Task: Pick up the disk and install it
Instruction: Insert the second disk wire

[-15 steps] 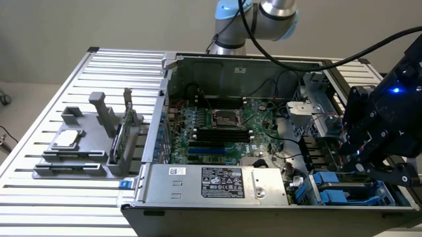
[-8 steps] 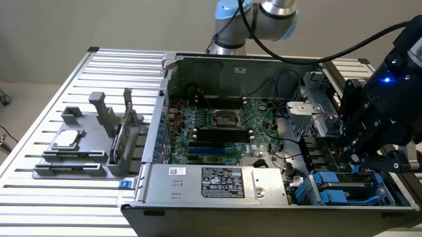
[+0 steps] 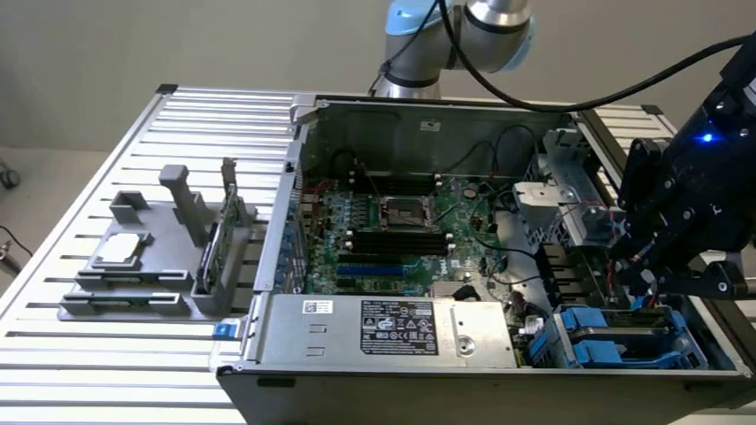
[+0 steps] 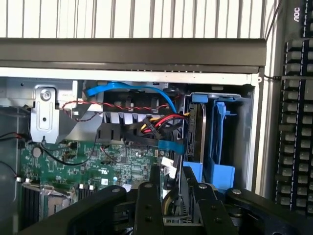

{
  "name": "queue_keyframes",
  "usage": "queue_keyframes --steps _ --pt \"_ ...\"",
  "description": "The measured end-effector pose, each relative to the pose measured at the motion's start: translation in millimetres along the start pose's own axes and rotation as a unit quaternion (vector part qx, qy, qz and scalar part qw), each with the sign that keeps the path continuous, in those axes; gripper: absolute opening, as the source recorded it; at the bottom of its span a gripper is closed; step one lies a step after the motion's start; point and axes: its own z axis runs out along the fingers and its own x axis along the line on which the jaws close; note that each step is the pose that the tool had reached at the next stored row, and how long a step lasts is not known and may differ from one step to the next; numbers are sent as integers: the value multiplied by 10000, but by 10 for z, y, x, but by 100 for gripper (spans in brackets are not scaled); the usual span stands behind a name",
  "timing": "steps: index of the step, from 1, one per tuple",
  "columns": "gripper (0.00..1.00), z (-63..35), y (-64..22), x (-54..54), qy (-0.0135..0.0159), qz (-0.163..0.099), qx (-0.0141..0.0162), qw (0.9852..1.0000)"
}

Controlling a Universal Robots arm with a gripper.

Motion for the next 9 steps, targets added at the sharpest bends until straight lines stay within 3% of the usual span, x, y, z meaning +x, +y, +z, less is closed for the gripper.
queue_keyframes --steps 9 --pt "32 78 83 -13 -63 -4 2 10000"
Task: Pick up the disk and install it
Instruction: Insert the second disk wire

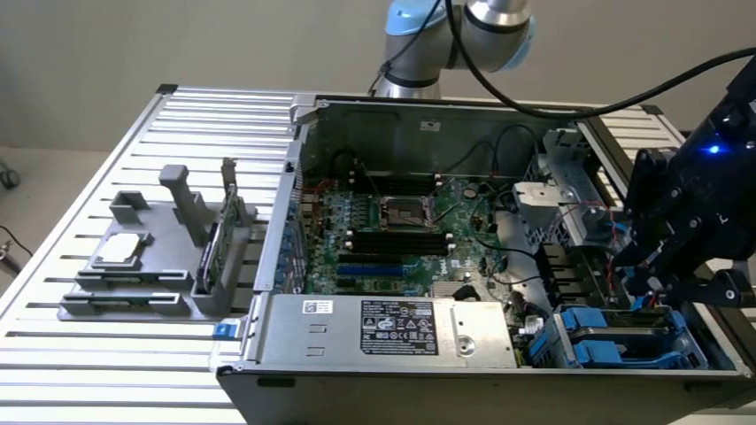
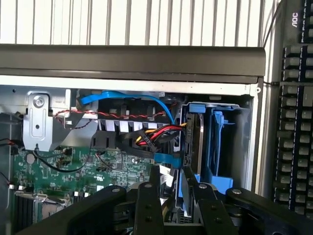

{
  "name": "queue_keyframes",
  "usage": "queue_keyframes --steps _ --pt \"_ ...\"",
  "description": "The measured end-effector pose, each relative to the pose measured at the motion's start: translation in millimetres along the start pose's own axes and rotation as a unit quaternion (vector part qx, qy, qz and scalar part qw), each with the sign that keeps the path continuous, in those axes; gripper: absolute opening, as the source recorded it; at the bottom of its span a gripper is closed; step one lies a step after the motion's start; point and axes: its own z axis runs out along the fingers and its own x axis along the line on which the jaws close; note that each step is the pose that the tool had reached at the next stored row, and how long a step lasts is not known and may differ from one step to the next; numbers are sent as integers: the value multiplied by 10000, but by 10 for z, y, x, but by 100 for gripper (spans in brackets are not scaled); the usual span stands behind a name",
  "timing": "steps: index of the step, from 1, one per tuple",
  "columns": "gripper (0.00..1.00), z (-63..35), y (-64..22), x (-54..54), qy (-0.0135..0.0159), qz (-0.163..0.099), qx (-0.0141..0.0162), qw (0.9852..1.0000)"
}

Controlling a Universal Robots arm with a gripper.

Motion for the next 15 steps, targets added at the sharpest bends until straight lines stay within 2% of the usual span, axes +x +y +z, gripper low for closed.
queue_keyframes --steps 4,10,12,13,14,15 --pt "32 36 33 -5 -10 -1 1 10000" --pt "32 84 31 -11 -14 2 0 10000" --pt "29 92 31 -11 -14 4 0 10000" --pt "23 95 31 -12 -14 5 0 10000" --pt "23 97 31 -12 -14 7 0 10000" --pt "17 98 31 -12 -15 11 -1 10000"
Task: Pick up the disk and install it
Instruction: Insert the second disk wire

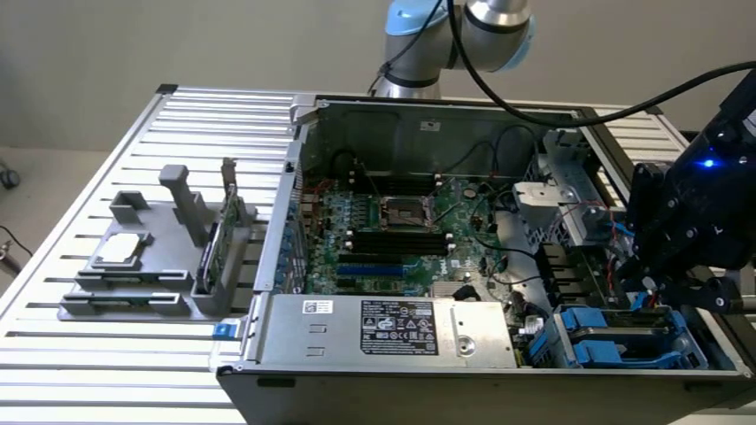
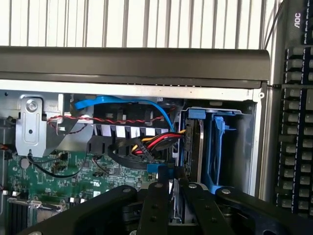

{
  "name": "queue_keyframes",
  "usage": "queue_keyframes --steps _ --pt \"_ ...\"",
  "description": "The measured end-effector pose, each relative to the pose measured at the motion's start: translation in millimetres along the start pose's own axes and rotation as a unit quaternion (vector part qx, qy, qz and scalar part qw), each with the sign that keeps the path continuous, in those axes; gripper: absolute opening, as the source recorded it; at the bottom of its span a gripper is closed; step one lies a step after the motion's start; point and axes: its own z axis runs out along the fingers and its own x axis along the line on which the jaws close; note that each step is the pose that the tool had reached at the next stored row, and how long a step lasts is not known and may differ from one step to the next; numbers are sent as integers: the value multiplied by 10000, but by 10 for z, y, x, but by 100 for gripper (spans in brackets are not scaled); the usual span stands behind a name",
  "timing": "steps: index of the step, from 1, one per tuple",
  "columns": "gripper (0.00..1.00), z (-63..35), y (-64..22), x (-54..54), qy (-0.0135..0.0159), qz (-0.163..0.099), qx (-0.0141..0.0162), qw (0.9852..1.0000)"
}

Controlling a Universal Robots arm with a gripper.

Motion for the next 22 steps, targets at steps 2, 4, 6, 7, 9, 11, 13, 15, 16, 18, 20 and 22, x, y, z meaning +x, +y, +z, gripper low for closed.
queue_keyframes --steps 2,4,6,7,9,11,13,15,16,18,20,22 --pt "17 5 0 0 0 11 -1 10000" --pt "17 15 -1 -2 0 20 -2 10000" --pt "17 32 -2 -4 -1 28 -3 10000" --pt "17 42 -3 -6 -1 31 -4 10000" --pt "17 65 -4 -11 -2 39 -5 10000" --pt "17 87 -6 -16 -3 48 -5 10000" --pt "17 100 -7 -19 -4 57 -6 10000" --pt "17 113 -9 -24 -4 63 -7 10000" --pt "17 120 -9 -27 -5 66 -8 10000" --pt "17 132 -10 -36 -6 72 -8 10000" --pt "17 143 -11 -46 -6 79 -9 10000" --pt "17 151 -12 -57 -6 86 -10 10000"
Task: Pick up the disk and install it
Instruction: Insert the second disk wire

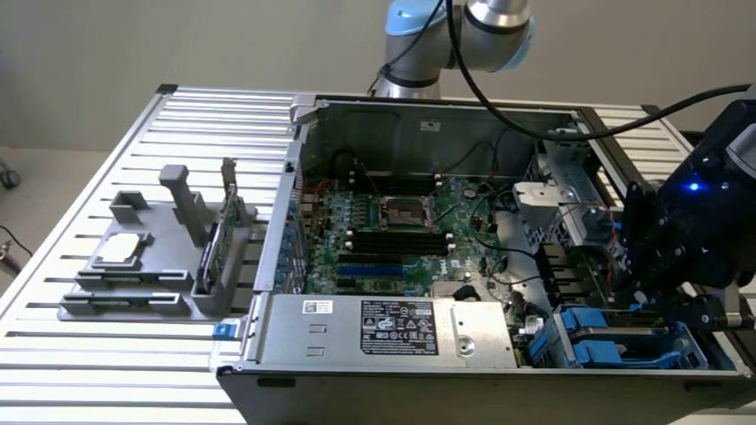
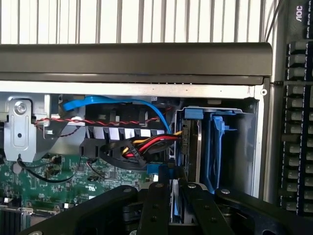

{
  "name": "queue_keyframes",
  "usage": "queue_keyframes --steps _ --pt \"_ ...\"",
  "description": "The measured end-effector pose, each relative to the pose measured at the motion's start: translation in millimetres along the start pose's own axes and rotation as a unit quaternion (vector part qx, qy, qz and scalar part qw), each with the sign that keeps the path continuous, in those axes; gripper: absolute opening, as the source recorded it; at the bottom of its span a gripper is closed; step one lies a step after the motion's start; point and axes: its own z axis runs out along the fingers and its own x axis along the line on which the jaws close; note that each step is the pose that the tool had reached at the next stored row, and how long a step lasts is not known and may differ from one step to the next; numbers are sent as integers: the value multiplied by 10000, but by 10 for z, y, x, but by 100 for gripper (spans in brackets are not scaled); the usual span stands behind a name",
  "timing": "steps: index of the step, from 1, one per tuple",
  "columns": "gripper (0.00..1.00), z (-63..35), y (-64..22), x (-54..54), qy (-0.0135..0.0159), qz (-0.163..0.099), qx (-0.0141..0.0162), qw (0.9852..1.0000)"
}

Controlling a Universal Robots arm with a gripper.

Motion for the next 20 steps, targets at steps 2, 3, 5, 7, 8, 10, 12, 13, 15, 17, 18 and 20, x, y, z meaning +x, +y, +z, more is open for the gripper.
queue_keyframes --steps 2,3,5,7,8,10,12,13,15,17,18,20 --pt "17 9 4 -14 0 5 -1 10000" --pt "17 12 5 -21 -1 7 -1 10000" --pt "17 21 10 -37 -1 10 -1 10000" --pt "17 29 11 -49 -1 13 -1 10000" --pt "17 33 11 -54 -1 14 -2 10000" --pt "17 42 11 -63 0 14 -2 10000" --pt "17 49 10 -70 0 15 -2 10000" --pt "17 53 10 -74 -1 15 -2 10000" --pt "17 61 9 -80 -1 16 -2 10000" --pt "17 68 9 -84 -2 17 -2 10000" --pt "17 71 9 -85 -2 18 -2 10000" --pt "17 80 8 -88 -2 19 -2 10000"
